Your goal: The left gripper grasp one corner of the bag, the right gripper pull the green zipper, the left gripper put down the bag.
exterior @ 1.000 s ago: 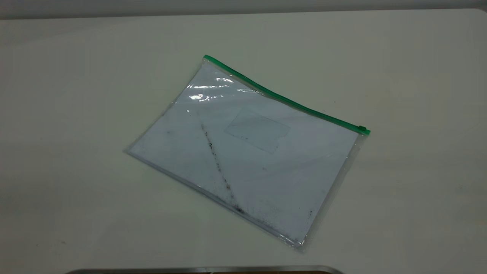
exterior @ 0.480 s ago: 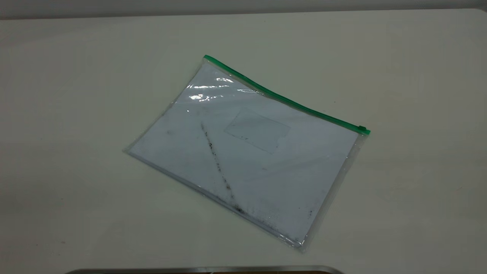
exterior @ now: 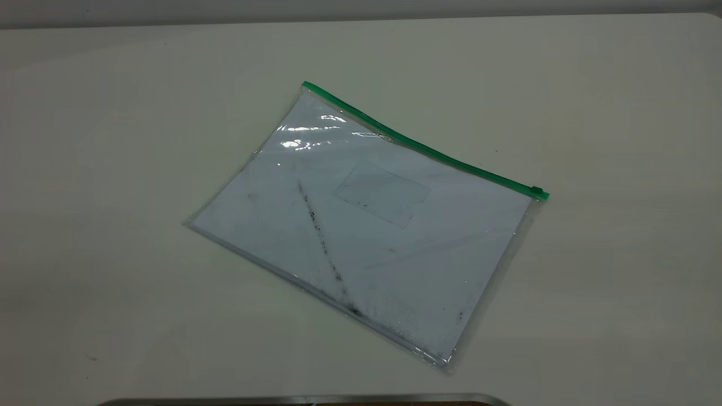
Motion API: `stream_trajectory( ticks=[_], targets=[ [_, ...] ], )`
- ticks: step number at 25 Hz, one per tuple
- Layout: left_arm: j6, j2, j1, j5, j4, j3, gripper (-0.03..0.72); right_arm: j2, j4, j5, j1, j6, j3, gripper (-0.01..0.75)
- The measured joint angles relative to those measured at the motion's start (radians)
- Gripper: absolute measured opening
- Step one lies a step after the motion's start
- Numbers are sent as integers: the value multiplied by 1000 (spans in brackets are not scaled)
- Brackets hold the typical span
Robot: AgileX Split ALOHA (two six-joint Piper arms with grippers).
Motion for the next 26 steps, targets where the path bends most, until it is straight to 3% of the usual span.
stream_trajectory(
  ticks=[7,26],
  targets=[
    [0,0,0,0,0,0,590,0,-81,0,-4,110,0,586],
    [0,0,0,0,0,0,590,0,-82,0,-4,109,0,586]
  ],
)
